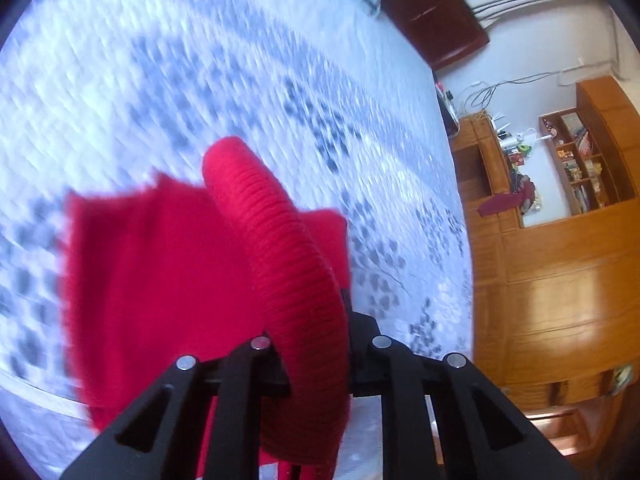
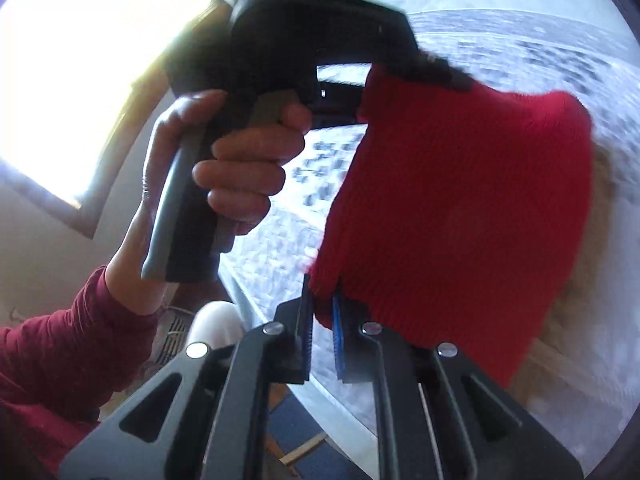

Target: Fold small clothes

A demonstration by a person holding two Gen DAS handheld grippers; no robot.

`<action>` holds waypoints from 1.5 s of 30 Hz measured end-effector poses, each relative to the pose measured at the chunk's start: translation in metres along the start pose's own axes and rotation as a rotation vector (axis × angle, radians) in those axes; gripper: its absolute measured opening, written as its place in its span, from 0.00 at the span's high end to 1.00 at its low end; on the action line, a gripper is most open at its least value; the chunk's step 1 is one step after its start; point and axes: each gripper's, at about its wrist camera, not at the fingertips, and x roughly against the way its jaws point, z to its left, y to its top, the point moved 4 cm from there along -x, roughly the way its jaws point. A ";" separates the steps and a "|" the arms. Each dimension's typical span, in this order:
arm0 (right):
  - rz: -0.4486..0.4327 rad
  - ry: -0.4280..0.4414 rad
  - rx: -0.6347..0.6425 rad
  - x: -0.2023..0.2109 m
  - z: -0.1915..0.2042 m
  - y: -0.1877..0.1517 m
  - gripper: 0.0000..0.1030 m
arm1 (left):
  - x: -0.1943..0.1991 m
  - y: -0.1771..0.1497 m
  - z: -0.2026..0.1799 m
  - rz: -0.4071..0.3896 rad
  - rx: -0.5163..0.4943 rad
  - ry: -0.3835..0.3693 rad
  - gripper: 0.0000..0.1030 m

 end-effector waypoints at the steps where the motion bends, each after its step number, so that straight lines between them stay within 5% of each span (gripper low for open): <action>1: 0.012 0.004 0.011 -0.012 0.006 0.005 0.93 | 0.009 0.003 0.007 -0.013 -0.019 0.025 0.84; 7: 0.151 -0.038 -0.002 -0.092 0.009 0.003 0.93 | 0.010 0.000 0.095 0.027 0.015 0.175 0.84; 10: 0.229 -0.087 -0.032 -0.114 -0.005 -0.012 0.80 | -0.003 -0.010 0.120 0.054 0.031 0.202 0.82; 16: 0.165 -0.077 -0.080 -0.069 -0.020 -0.021 0.63 | 0.009 -0.027 0.115 0.037 -0.024 0.202 0.72; 18: 0.127 -0.104 -0.097 -0.046 -0.029 -0.022 0.60 | 0.016 -0.041 0.107 0.042 -0.036 0.194 0.62; 23: 0.077 -0.228 -0.190 -0.001 -0.063 -0.043 0.59 | 0.026 -0.084 0.100 0.071 -0.066 0.237 0.60; 32: 0.092 -0.165 -0.397 -0.010 -0.099 -0.071 0.48 | 0.029 -0.138 0.105 0.123 -0.087 0.328 0.59; 34: 0.103 -0.161 -0.400 -0.020 -0.101 -0.068 0.54 | 0.027 -0.141 0.107 0.131 -0.091 0.346 0.59; 36: 0.111 -0.158 -0.416 -0.019 -0.110 -0.066 0.75 | 0.024 -0.142 0.109 0.139 -0.098 0.362 0.59; 38: 0.104 -0.134 -0.416 -0.016 -0.111 -0.064 0.84 | 0.022 -0.139 0.109 0.146 -0.096 0.371 0.59; 45: 0.159 -0.190 -0.396 0.002 -0.118 -0.082 0.89 | 0.010 -0.137 0.112 0.165 -0.109 0.389 0.60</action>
